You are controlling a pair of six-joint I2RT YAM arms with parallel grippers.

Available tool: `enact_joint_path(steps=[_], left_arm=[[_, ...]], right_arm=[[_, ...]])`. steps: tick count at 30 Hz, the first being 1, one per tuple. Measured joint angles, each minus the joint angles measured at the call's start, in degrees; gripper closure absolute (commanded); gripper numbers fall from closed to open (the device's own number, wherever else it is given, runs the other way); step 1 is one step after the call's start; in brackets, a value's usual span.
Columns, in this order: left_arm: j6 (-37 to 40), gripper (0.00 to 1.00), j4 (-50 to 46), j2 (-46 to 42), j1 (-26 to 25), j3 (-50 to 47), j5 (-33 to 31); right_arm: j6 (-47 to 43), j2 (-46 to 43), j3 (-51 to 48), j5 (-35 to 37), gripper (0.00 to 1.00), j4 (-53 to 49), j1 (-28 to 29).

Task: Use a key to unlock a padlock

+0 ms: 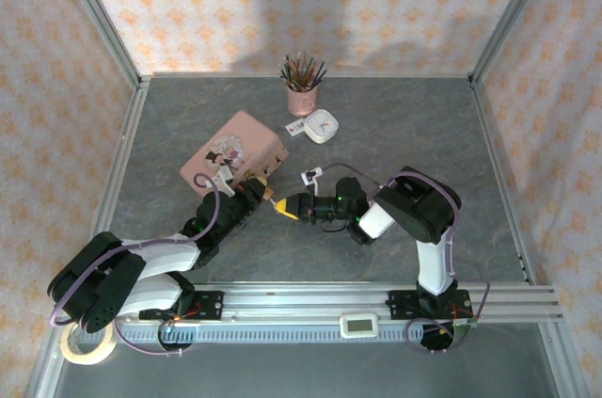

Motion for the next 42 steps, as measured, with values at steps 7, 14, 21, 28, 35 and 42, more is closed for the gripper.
enact_joint_path(steps=[7, 14, 21, 28, 35, 42], left_arm=[[0.0, 1.0, 0.6, 0.4, 0.0, -0.2, 0.1], [0.0, 1.0, 0.7, 0.7, 0.0, -0.2, 0.5], [0.0, 1.0, 0.7, 0.7, 0.0, -0.3, 0.5], [0.0, 1.0, 1.6, 0.7, 0.2, -0.3, 0.6], [-0.7, 1.0, 3.5, 0.9, 0.5, -0.4, 0.4], [-0.8, 1.0, 4.6, 1.7, 0.7, -0.4, 0.7]], right_arm=[[0.0, 0.0, -0.8, 0.1, 1.0, 0.2, 0.0], [0.0, 0.0, -0.7, 0.2, 1.0, 0.7, -0.1], [0.0, 0.0, -0.7, 0.3, 1.0, 1.1, -0.6], [0.2, 0.0, 0.3, 0.2, 1.0, 1.0, -0.7], [1.6, 0.4, 1.8, -1.3, 1.0, 1.0, -0.7], [1.4, 0.6, 2.7, -3.4, 1.0, -1.0, -2.4]])
